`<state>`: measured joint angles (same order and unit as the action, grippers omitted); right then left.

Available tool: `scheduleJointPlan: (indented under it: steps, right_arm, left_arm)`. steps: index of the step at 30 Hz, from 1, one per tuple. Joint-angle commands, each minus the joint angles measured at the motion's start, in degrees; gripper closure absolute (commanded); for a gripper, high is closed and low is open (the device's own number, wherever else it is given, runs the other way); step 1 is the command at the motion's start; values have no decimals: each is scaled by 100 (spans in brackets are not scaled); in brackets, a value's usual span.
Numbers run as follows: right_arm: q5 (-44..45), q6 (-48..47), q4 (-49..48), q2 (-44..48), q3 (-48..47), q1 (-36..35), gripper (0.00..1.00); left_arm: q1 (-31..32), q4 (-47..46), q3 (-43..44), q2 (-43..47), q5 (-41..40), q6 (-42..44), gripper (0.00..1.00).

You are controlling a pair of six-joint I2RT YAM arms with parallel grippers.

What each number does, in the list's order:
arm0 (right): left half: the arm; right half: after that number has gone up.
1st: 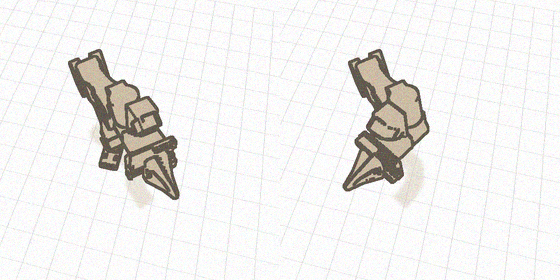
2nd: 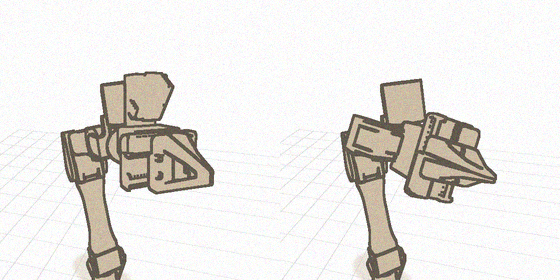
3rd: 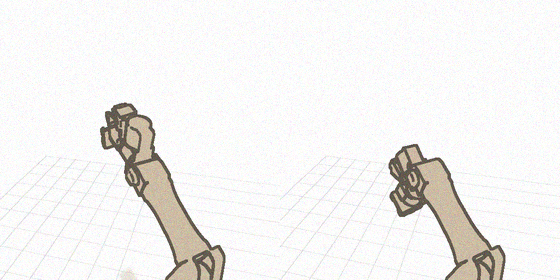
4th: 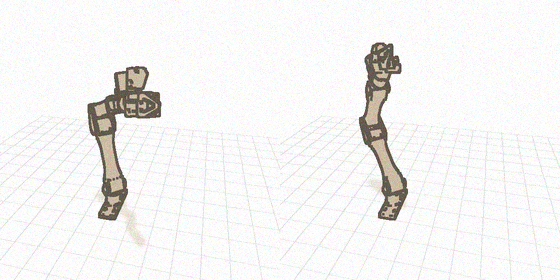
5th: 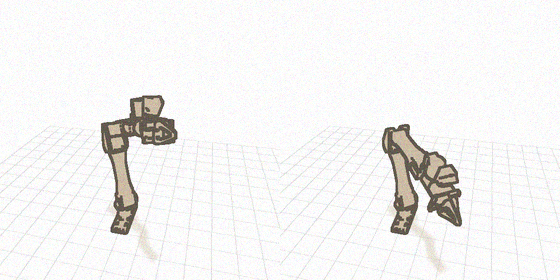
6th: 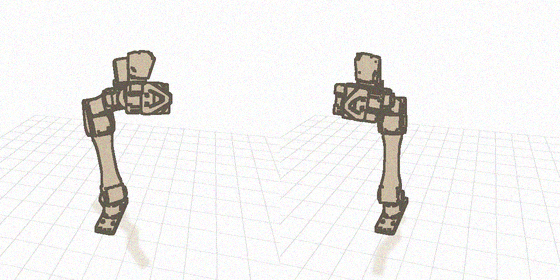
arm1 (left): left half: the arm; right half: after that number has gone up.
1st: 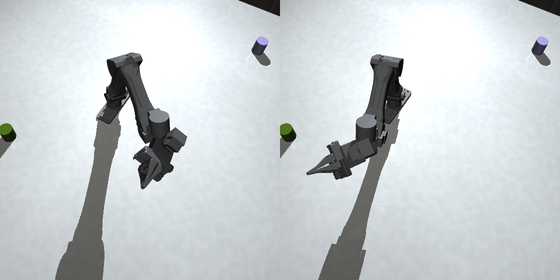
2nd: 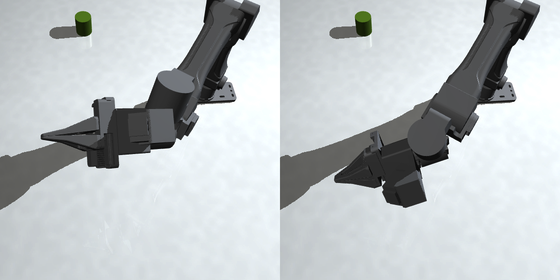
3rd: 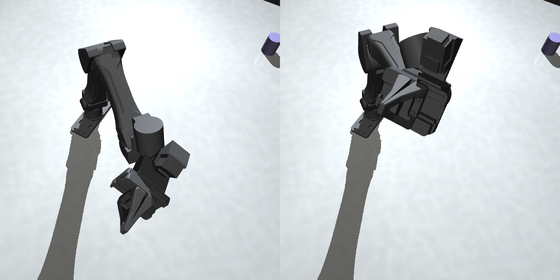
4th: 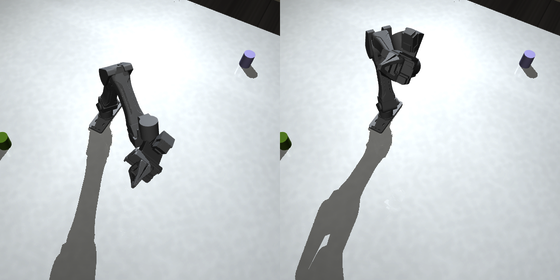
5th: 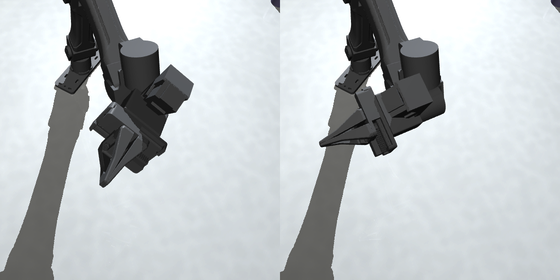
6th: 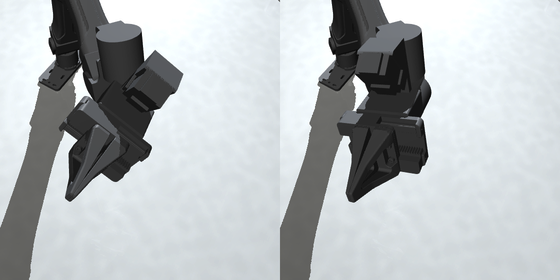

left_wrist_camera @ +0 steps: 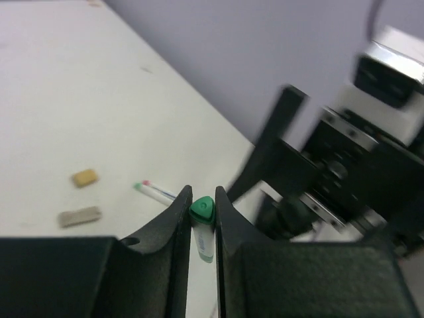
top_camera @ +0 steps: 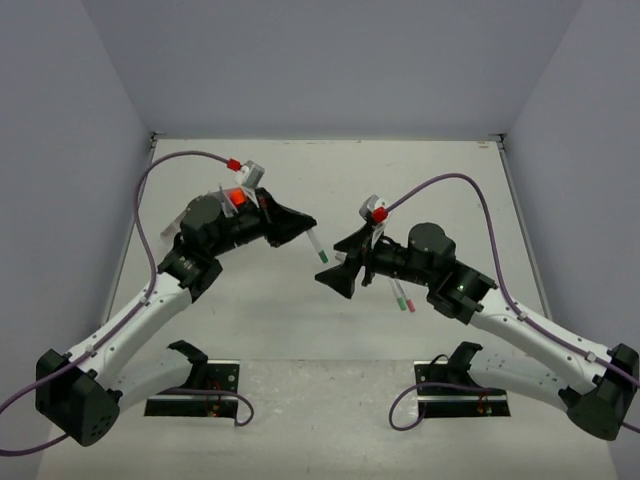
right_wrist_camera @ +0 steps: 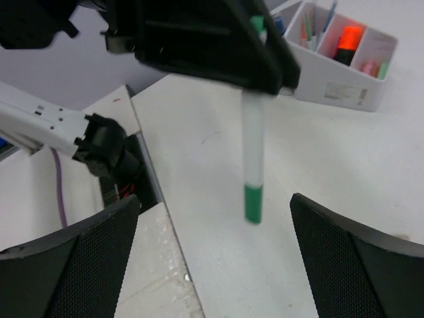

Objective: Sort the stationery into containers
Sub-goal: Place the pen in the storage box.

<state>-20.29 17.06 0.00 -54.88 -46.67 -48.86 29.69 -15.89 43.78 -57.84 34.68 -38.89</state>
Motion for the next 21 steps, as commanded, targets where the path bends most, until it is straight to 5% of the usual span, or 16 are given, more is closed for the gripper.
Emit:
scheduleJointPlan:
  steps: [1,2,4,11,21]
  right_arm:
    - [1598,139,192,419,114,-10,1]
    - [2007,183,305,505,166,-5,1]
    - [2384,203,326,682,365,2,1]
    - [2425,12,510,964,669,8,1]
    - [2340,39,361,1054,840,8,1]
  left_arm:
    - [-130,3179,1336,-172,-4934,790,100]
    - [-246,3544,1439,-188,-6307,674,100]
    - [-768,3627,1400,-135,-7299,392,100]
    - [-3369,3302,1430,-400,-7508,-352,100]
    - [-3602,1488,397,-1308,-7238,-706,100]
